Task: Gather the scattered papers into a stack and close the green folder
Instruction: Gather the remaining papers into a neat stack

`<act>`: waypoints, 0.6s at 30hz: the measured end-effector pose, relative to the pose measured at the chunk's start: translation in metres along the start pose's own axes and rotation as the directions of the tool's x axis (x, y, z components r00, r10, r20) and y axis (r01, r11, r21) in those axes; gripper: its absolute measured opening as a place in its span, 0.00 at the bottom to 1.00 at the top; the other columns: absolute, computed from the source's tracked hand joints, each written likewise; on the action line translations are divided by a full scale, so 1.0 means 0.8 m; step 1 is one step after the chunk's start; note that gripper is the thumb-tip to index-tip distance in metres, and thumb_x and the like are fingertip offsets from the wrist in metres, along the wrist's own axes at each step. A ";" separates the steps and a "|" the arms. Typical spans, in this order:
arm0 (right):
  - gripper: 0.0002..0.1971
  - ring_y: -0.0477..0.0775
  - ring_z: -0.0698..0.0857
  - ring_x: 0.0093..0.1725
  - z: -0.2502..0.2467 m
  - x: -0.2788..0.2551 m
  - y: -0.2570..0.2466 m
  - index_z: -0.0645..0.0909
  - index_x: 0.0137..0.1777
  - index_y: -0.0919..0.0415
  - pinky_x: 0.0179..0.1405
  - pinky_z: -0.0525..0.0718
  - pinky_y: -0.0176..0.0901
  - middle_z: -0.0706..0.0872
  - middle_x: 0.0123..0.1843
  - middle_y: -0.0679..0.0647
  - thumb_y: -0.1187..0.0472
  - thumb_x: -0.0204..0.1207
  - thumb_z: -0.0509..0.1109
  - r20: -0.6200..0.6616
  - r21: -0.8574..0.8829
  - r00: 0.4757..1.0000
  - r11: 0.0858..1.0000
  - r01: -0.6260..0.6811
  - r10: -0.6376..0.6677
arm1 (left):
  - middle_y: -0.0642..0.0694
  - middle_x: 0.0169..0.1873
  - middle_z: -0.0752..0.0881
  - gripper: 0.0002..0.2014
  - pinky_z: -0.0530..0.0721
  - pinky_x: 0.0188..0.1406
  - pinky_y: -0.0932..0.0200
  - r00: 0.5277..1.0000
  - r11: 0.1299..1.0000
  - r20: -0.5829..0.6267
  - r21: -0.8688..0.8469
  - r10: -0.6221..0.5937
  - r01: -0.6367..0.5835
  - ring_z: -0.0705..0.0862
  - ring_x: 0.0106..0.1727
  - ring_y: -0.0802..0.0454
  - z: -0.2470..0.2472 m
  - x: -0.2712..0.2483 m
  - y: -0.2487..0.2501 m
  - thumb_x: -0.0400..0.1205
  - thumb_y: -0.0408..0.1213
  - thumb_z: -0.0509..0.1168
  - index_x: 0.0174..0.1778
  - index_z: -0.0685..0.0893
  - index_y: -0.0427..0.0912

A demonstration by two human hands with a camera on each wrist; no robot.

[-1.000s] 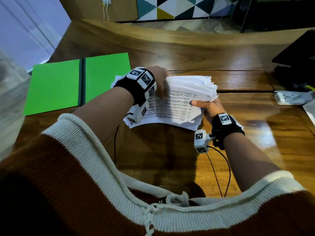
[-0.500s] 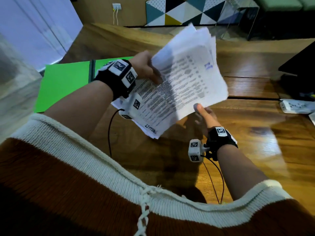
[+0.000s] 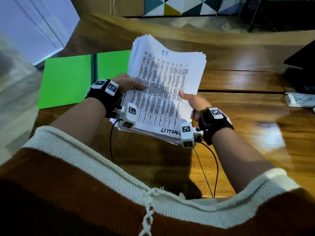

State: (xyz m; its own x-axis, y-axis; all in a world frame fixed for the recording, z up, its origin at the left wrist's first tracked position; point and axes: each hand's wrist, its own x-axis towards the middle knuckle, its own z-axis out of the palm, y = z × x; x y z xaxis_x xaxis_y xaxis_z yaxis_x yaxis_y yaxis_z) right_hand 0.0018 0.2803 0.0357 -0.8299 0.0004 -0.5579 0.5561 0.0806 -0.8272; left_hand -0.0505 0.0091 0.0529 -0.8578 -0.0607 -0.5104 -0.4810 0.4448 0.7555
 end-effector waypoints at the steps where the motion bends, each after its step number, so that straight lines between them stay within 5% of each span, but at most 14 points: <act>1: 0.44 0.52 0.80 0.63 0.005 -0.002 0.002 0.74 0.73 0.59 0.51 0.77 0.47 0.79 0.66 0.45 0.40 0.59 0.80 0.000 -0.026 0.999 0.999 -0.041 0.041 | 0.37 0.51 0.89 0.52 0.84 0.60 0.42 1.000 1.000 0.023 -0.031 -0.006 0.007 0.88 0.52 0.38 -0.002 0.011 -0.015 0.39 0.59 0.86 0.56 0.85 0.32; 3: 0.46 0.54 0.82 0.56 0.016 -0.005 0.007 0.75 0.73 0.57 0.43 0.80 0.47 0.79 0.64 0.46 0.36 0.55 0.80 -0.002 -0.106 0.994 0.988 -0.110 0.110 | 0.36 0.51 0.88 0.48 0.86 0.57 0.44 0.998 0.999 0.055 -0.033 -0.036 0.037 0.87 0.52 0.38 0.000 0.001 -0.020 0.43 0.56 0.86 0.55 0.85 0.31; 6: 0.41 0.61 0.83 0.62 0.035 0.004 0.014 0.78 0.70 0.61 0.60 0.80 0.57 0.81 0.69 0.57 0.41 0.59 0.81 -0.019 -0.175 0.993 0.978 -0.115 0.114 | 0.40 0.41 0.87 0.25 0.86 0.34 0.61 0.999 0.999 0.027 0.009 -0.035 0.035 0.86 0.39 0.44 0.000 -0.007 -0.021 0.62 0.42 0.82 0.48 0.84 0.30; 10: 0.41 0.64 0.83 0.63 0.059 0.014 0.014 0.75 0.71 0.67 0.65 0.79 0.65 0.83 0.66 0.62 0.47 0.61 0.81 -0.136 -0.143 0.984 0.980 -0.137 0.118 | 0.38 0.47 0.88 0.50 0.87 0.50 0.49 0.997 0.991 -0.030 0.116 -0.066 0.069 0.87 0.45 0.41 -0.007 0.032 -0.054 0.43 0.62 0.83 0.53 0.84 0.31; 12: 0.40 0.61 0.85 0.58 0.059 0.024 0.016 0.79 0.66 0.66 0.65 0.80 0.60 0.86 0.61 0.60 0.48 0.55 0.83 -0.160 -0.136 0.981 0.982 -0.128 0.105 | 0.42 0.32 0.82 0.34 0.80 0.38 0.59 0.998 0.956 -0.007 0.286 -0.066 0.065 0.80 0.32 0.48 -0.018 0.042 -0.063 0.56 0.65 0.79 0.36 0.81 0.36; 13: 0.32 0.58 0.87 0.52 0.060 0.022 0.011 0.83 0.59 0.66 0.61 0.83 0.54 0.89 0.55 0.58 0.50 0.57 0.83 -0.184 -0.120 0.979 0.986 -0.115 0.092 | 0.43 0.29 0.79 0.27 0.75 0.35 0.60 0.999 0.913 -0.014 0.405 -0.037 0.039 0.76 0.30 0.48 -0.029 0.048 -0.066 0.63 0.63 0.75 0.32 0.80 0.40; 15: 0.15 0.52 0.86 0.40 0.048 0.017 0.003 0.85 0.51 0.65 0.47 0.84 0.44 0.89 0.45 0.56 0.58 0.67 0.80 -0.237 -0.131 0.968 0.984 -0.117 0.084 | 0.38 0.37 0.83 0.23 0.79 0.41 0.55 0.997 0.757 -0.030 0.652 0.073 -0.036 0.82 0.40 0.42 -0.050 0.060 -0.071 0.69 0.61 0.71 0.40 0.84 0.41; 18: 0.20 0.53 0.83 0.38 0.024 0.018 0.005 0.81 0.58 0.66 0.45 0.78 0.43 0.87 0.48 0.57 0.56 0.70 0.79 -0.304 -0.144 0.948 0.979 -0.147 0.098 | 0.36 0.62 0.81 0.31 0.81 0.59 0.46 0.994 0.491 0.033 0.867 0.105 -0.081 0.81 0.62 0.35 -0.069 0.088 -0.085 0.74 0.55 0.71 0.66 0.77 0.36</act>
State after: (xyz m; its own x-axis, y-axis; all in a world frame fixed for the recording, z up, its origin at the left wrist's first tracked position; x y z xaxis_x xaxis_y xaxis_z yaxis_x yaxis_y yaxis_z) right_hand -0.0070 0.2616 0.0231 -0.7457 0.3112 -0.5891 0.6598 0.2222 -0.7178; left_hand -0.0883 -0.0748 -0.0120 -0.8973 0.0158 -0.4412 -0.0099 0.9984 0.0558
